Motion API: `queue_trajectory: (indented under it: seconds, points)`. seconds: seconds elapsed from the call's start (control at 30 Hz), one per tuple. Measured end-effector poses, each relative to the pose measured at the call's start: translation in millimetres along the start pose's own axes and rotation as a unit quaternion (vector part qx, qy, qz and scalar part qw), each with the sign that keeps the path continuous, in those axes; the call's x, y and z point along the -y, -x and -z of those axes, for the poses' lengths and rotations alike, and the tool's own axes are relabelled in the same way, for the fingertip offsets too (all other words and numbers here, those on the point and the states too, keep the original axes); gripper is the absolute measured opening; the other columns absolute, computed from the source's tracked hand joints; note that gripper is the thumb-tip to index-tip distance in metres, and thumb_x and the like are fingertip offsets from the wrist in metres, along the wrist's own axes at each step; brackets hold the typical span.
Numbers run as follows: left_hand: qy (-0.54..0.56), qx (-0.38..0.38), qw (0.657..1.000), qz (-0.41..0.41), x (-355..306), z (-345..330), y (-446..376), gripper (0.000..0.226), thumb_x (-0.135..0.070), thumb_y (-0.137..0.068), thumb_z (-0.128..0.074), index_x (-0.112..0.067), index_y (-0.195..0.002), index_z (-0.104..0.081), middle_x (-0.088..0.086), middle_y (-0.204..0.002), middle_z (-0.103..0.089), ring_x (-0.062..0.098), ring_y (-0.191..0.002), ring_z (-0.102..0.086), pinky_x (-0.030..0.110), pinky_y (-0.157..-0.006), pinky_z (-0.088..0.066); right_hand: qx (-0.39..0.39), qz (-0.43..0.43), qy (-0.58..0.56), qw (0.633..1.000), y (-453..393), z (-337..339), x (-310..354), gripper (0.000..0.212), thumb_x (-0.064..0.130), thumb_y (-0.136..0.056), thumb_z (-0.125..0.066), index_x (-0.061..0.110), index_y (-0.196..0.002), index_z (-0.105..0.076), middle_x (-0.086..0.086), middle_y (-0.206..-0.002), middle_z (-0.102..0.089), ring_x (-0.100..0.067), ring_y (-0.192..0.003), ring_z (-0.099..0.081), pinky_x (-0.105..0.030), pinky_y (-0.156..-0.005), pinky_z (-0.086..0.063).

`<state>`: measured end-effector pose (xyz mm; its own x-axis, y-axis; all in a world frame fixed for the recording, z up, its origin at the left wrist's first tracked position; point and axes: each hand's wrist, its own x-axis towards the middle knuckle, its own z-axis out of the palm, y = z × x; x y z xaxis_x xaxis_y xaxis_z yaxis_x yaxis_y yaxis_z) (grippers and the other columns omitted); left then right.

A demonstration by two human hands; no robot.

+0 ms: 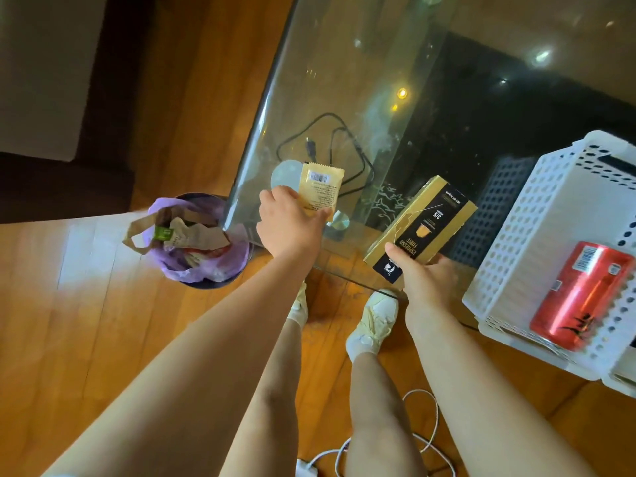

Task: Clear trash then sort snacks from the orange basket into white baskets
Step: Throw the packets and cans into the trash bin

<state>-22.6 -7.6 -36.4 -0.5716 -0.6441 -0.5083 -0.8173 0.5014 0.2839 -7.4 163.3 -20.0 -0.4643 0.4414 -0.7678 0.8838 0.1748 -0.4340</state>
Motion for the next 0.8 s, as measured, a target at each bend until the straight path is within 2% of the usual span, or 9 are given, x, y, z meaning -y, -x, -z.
queue_trajectory:
  seconds: [0.17, 0.27, 0.33, 0.4, 0.5, 0.57, 0.67, 0.73, 0.8]
  points:
    - [0.003, 0.024, 1.0, 0.006, 1, 5, -2, 0.042, -0.043, -0.071, -0.074, -0.02, -0.098, -0.052, 0.0, -0.106, -0.049, 0.021, -0.1, -0.053, 0.031, -0.077, -0.033, 0.01, -0.034, -0.033, 0.999, -1, -3, 4, 0.074, 0.032, -0.059, -0.086, 0.012, -0.119, -0.047, -0.006, -0.113, -0.061, -0.017, -0.093, -0.062, -0.017, -0.051, -0.044]
    - [0.026, 0.043, 0.999, 0.006, 6, 8, 2, 0.018, -0.028, -0.078, -0.065, -0.024, -0.079, -0.047, -0.007, -0.077, -0.049, 0.023, -0.082, -0.056, 0.026, -0.056, -0.032, 0.022, -0.031, -0.037, 0.999, 1, -4, 7, 0.069, 0.031, -0.058, -0.086, 0.018, -0.11, -0.043, 0.0, -0.098, -0.061, -0.009, -0.081, -0.06, -0.018, -0.051, -0.043]
    - [0.071, 0.062, 0.996, 0.004, 14, 11, 8, 0.013, -0.024, -0.08, -0.06, -0.026, -0.076, -0.048, -0.009, -0.071, -0.051, 0.021, -0.075, -0.055, 0.026, -0.05, -0.029, 0.032, -0.022, -0.035, 0.999, 4, -5, 8, 0.065, 0.031, -0.06, -0.085, 0.022, -0.106, -0.04, 0.005, -0.091, -0.058, -0.006, -0.078, -0.058, -0.019, -0.055, -0.044]
    - [0.159, 0.088, 0.983, -0.006, 25, 18, 14, 0.015, -0.021, -0.08, -0.063, -0.029, -0.077, -0.051, -0.011, -0.073, -0.057, 0.016, -0.074, -0.057, 0.025, -0.054, -0.036, 0.05, -0.004, -0.01, 0.999, 10, -7, 8, 0.064, 0.035, -0.062, -0.083, 0.024, -0.108, -0.039, 0.008, -0.09, -0.057, -0.004, -0.079, -0.057, -0.019, -0.057, -0.045]
    - [0.272, 0.109, 0.956, -0.002, 51, 36, 24, 0.018, -0.018, -0.082, -0.066, -0.033, -0.081, -0.056, -0.015, -0.077, -0.062, 0.011, -0.077, -0.062, 0.027, -0.067, -0.05, 0.084, 0.042, 0.017, 0.995, 25, -13, 12, 0.06, 0.037, -0.064, -0.08, 0.028, -0.108, -0.041, 0.011, -0.092, -0.058, -0.002, -0.08, -0.059, -0.012, -0.051, -0.047]
    - [0.322, 0.103, 0.941, 0.023, 77, 49, 29, 0.016, -0.018, -0.085, -0.065, -0.032, -0.085, -0.058, -0.011, -0.082, -0.066, 0.011, -0.077, -0.063, 0.027, -0.071, -0.053, 0.124, 0.072, 0.034, 0.989, 36, -20, 16, 0.058, 0.036, -0.064, -0.08, 0.032, -0.107, -0.042, 0.008, -0.098, -0.061, -0.005, -0.086, -0.063, -0.016, -0.058, -0.053]
    - [0.37, 0.049, 0.924, 0.084, 122, 66, 32, 0.014, -0.019, -0.088, -0.06, -0.033, -0.087, -0.057, -0.009, -0.085, -0.065, 0.008, -0.074, -0.06, 0.02, -0.063, -0.048, 0.233, 0.089, 0.074, 0.966, 56, -39, 21, 0.051, 0.032, -0.066, -0.079, 0.04, -0.104, -0.046, 0.002, -0.11, -0.064, -0.016, -0.1, -0.064, -0.04, -0.081, -0.056]
    - [0.388, 0.007, 0.911, 0.139, 150, 75, 31, 0.012, -0.02, -0.089, -0.058, -0.032, -0.088, -0.057, -0.009, -0.087, -0.064, 0.011, -0.079, -0.061, 0.023, -0.063, -0.049, 0.305, 0.099, 0.112, 0.941, 72, -57, 24, 0.047, 0.037, -0.063, -0.078, 0.046, -0.099, -0.049, 0.004, -0.111, -0.065, -0.015, -0.102, -0.064, -0.04, -0.082, -0.056]
    - [0.394, -0.02, 0.899, 0.189, 178, 82, 26, 0.009, -0.02, -0.09, -0.057, -0.029, -0.091, -0.057, -0.005, -0.092, -0.066, 0.013, -0.082, -0.061, 0.031, -0.068, -0.053, 0.358, 0.109, 0.159, 0.914, 87, -77, 22, 0.049, 0.04, -0.062, -0.077, 0.044, -0.104, -0.052, 0.01, -0.107, -0.067, -0.009, -0.098, -0.066, -0.029, -0.075, -0.056]
